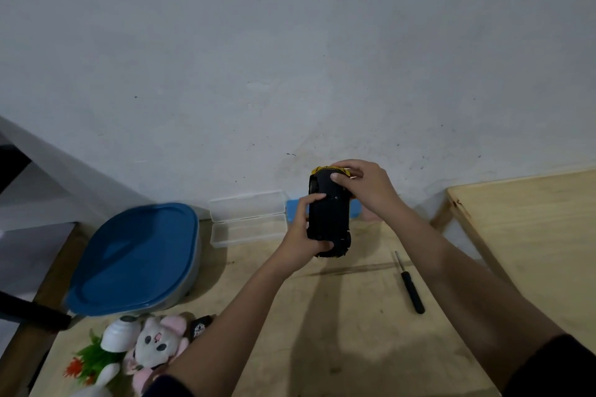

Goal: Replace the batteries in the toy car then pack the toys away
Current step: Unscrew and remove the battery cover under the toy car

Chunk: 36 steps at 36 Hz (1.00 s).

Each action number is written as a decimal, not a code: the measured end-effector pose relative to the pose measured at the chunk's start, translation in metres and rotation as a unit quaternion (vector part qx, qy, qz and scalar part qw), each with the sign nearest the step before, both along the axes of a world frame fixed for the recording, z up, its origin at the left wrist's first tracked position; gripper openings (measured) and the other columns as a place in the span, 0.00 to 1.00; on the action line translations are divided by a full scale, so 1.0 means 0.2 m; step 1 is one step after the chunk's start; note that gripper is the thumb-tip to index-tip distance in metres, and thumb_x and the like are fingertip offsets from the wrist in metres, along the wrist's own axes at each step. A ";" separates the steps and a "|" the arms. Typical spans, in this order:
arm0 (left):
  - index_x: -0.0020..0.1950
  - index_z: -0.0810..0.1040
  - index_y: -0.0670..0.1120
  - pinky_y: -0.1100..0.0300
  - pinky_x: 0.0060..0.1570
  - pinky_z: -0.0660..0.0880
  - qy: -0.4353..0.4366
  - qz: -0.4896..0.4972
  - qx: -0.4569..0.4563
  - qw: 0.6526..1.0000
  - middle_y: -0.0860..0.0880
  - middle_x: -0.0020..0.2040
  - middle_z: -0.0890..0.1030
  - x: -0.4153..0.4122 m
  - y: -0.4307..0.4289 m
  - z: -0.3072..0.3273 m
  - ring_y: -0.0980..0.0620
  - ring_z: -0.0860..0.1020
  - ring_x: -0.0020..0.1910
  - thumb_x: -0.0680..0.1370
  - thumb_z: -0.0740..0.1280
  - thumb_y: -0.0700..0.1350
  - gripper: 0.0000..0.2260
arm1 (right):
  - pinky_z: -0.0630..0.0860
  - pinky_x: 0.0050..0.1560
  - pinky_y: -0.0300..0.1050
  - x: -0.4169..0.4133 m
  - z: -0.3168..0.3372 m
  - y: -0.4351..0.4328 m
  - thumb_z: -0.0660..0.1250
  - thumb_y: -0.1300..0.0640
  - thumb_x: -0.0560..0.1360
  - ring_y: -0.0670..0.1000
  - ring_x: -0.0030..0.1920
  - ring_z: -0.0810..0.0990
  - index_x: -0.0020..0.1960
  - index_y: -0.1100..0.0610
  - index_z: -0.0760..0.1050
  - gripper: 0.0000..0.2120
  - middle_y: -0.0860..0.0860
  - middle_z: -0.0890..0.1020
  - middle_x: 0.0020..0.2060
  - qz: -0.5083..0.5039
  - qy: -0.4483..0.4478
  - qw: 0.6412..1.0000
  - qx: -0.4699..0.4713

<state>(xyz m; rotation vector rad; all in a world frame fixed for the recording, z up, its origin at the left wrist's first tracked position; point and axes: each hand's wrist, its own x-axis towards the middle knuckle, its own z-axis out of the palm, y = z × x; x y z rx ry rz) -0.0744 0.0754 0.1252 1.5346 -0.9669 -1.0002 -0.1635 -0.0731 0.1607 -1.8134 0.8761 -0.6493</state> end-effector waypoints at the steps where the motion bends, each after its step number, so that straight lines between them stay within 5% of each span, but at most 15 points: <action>1: 0.64 0.62 0.57 0.66 0.36 0.76 0.007 0.000 0.004 1.000 0.49 0.58 0.70 -0.01 -0.01 -0.01 0.54 0.76 0.48 0.70 0.68 0.26 0.34 | 0.79 0.51 0.50 -0.02 -0.01 0.00 0.68 0.55 0.74 0.51 0.52 0.80 0.54 0.54 0.79 0.10 0.50 0.81 0.48 -0.003 0.000 1.000 0.002; 6: 0.61 0.62 0.59 0.66 0.29 0.74 0.036 0.026 0.026 0.999 0.44 0.60 0.70 -0.01 -0.04 -0.04 0.47 0.75 0.52 0.69 0.68 0.27 0.34 | 0.78 0.52 0.47 -0.20 -0.15 -0.02 0.62 0.55 0.78 0.51 0.50 0.79 0.56 0.58 0.78 0.11 0.50 0.79 0.48 -0.056 0.028 0.998 0.025; 9: 0.58 0.63 0.62 0.56 0.38 0.79 0.049 0.039 0.027 0.998 0.46 0.58 0.71 0.00 -0.05 -0.06 0.49 0.75 0.51 0.69 0.68 0.26 0.34 | 0.74 0.55 0.49 -0.34 -0.32 -0.03 0.63 0.56 0.77 0.54 0.53 0.77 0.56 0.62 0.76 0.11 0.52 0.78 0.49 -0.084 0.151 0.985 0.023; 13: 0.56 0.64 0.63 0.48 0.49 0.79 0.059 0.052 0.036 0.996 0.48 0.56 0.72 0.00 -0.07 -0.09 0.48 0.75 0.54 0.68 0.69 0.25 0.35 | 0.71 0.46 0.44 -0.54 -0.54 0.00 0.69 0.50 0.72 0.54 0.49 0.75 0.53 0.60 0.68 0.17 0.55 0.75 0.51 -0.036 0.391 0.916 0.088; 18: 0.56 0.64 0.62 0.55 0.42 0.78 0.066 0.065 0.039 0.995 0.49 0.55 0.73 0.01 -0.09 -0.11 0.54 0.75 0.51 0.67 0.68 0.24 0.35 | 0.77 0.50 0.46 -0.67 -0.65 0.07 0.75 0.52 0.66 0.52 0.47 0.77 0.51 0.61 0.71 0.21 0.54 0.77 0.47 -0.004 0.463 0.873 0.154; 23: 0.54 0.65 0.62 0.54 0.33 0.77 0.075 0.074 0.043 0.994 0.51 0.53 0.74 0.02 -0.10 -0.11 0.53 0.76 0.48 0.67 0.68 0.24 0.34 | 0.68 0.30 0.37 -0.63 -0.66 0.06 0.68 0.57 0.73 0.48 0.35 0.74 0.36 0.57 0.68 0.11 0.51 0.73 0.34 0.012 0.489 0.863 0.125; 28: 0.55 0.65 0.63 0.46 0.38 0.75 0.072 0.081 0.049 0.993 0.49 0.54 0.73 0.06 -0.09 -0.11 0.47 0.76 0.48 0.67 0.67 0.24 0.35 | 0.65 0.30 0.38 -0.53 -0.62 0.03 0.63 0.58 0.75 0.49 0.34 0.72 0.38 0.59 0.67 0.09 0.51 0.72 0.32 0.012 0.441 0.894 0.079; 31: 0.58 0.64 0.58 0.53 0.41 0.78 0.066 0.096 0.039 0.992 0.49 0.53 0.73 0.08 -0.07 -0.10 0.52 0.76 0.48 0.67 0.67 0.22 0.35 | 0.71 0.38 0.44 -0.44 -0.57 0.01 0.66 0.61 0.74 0.52 0.34 0.77 0.39 0.58 0.67 0.09 0.55 0.74 0.35 -0.045 0.272 0.951 0.140; 36: 0.59 0.64 0.56 0.60 0.39 0.78 0.073 0.128 0.028 0.989 0.46 0.54 0.73 0.14 -0.04 -0.08 0.53 0.75 0.48 0.68 0.66 0.23 0.33 | 0.74 0.30 0.35 -0.30 -0.37 0.00 0.68 0.63 0.73 0.43 0.27 0.79 0.49 0.60 0.77 0.05 0.54 0.79 0.36 -0.050 0.021 0.989 0.136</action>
